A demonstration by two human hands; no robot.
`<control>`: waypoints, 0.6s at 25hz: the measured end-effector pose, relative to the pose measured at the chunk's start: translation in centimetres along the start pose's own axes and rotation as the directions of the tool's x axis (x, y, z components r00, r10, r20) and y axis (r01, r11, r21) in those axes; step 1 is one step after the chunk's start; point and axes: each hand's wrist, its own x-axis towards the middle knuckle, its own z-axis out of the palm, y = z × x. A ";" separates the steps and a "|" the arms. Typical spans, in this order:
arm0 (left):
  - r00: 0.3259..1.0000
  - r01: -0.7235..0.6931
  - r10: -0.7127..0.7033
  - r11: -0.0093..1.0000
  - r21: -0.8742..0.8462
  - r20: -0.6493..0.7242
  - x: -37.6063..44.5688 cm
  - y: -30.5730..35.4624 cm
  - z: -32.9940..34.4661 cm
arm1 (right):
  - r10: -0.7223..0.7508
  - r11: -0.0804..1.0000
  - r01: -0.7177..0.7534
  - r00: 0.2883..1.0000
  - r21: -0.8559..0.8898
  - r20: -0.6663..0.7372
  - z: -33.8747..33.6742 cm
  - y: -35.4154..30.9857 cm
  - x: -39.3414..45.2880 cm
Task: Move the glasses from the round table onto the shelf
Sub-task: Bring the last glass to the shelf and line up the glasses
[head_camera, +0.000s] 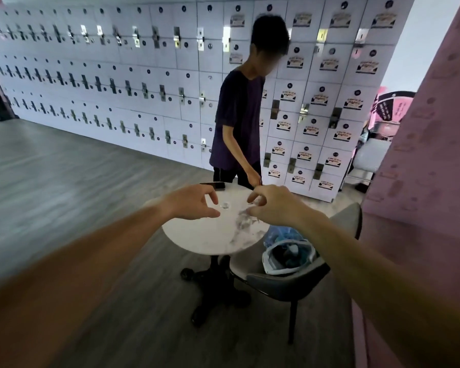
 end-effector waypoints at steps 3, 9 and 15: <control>0.999 0.026 -0.026 1.000 0.009 0.027 5.2 -2.6 0.3 | 0.001 1.000 -0.001 1.000 0.017 0.028 0.7 1.9 5.6; 0.990 0.117 -0.115 0.993 -0.021 0.075 16.5 -6.8 0.9 | 0.022 0.999 -0.025 0.994 0.031 0.110 1.7 6.9 18.0; 0.972 0.187 -0.181 0.982 -0.032 0.147 25.2 -11.7 3.3 | 0.066 0.998 -0.067 0.981 -0.001 0.181 4.8 11.0 27.1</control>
